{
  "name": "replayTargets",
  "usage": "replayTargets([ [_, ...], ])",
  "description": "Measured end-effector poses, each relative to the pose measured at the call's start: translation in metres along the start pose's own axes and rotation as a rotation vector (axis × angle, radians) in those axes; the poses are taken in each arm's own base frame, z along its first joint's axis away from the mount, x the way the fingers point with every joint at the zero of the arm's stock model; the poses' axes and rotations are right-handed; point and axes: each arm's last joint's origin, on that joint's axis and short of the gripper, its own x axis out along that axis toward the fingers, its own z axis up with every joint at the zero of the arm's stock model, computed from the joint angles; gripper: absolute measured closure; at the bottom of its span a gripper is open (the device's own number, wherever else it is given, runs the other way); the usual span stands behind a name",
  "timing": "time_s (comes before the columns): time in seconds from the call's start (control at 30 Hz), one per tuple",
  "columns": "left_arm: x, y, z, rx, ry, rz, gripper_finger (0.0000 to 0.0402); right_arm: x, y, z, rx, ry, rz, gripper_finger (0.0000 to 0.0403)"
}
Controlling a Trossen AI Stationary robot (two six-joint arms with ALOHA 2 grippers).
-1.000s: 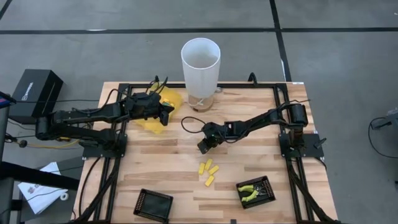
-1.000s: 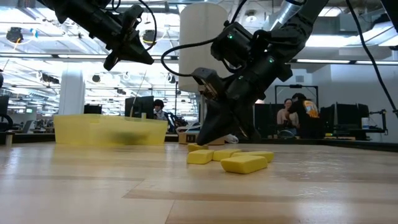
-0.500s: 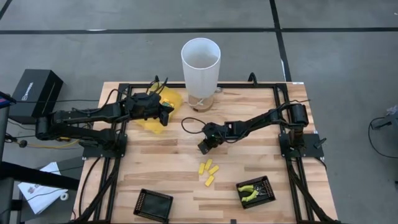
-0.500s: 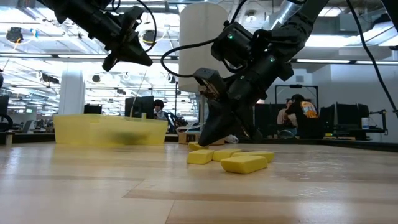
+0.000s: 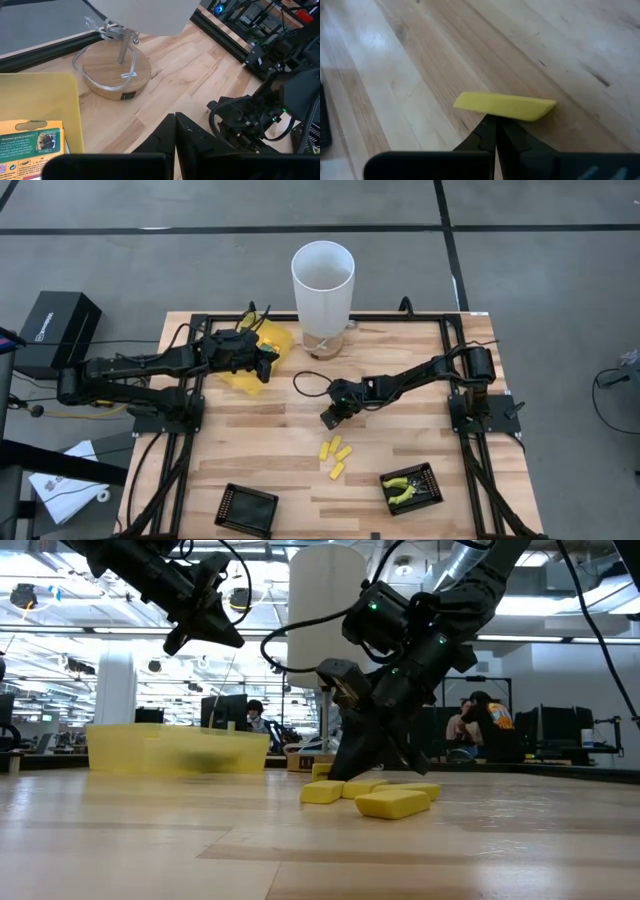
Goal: Pick & Place School Supplies
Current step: Put the eraser into the bottom left black bin
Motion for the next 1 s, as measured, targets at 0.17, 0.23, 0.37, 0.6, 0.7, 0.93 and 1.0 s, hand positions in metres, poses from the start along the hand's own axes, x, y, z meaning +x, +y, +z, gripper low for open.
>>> replayTargets([
  [0.17,0.0,0.0,0.0,-0.001,0.0,0.0,0.0402,0.0,0.0,0.0,-0.003,0.001,0.002,0.0403],
  [0.23,0.0,0.0,0.0,-0.001,0.0,0.001,0.0401,0.0,0.0,0.0,-0.002,0.008,0.008,0.0403],
  [0.37,0.0,0.0,0.0,-0.001,0.0,0.0,0.0402,0.001,0.005,-0.006,-0.003,0.03,0.025,0.0403],
  [0.6,0.0,0.0,0.0,-0.002,0.0,0.0,0.0402,0.002,0.024,-0.033,-0.021,0.099,0.036,0.0403],
  [0.7,0.0,0.0,0.0,-0.002,0.0,0.0,0.0402,0.002,0.027,-0.041,-0.017,0.128,0.032,0.0403],
  [0.93,0.0,0.0,0.0,-0.002,0.0,0.0,0.0402,-0.014,0.034,-0.046,-0.01,0.135,0.015,0.0403],
  [1.0,0.0,0.0,0.0,-0.002,0.0,0.0,0.0402,-0.032,0.041,-0.041,-0.034,0.095,0.03,0.0403],
])
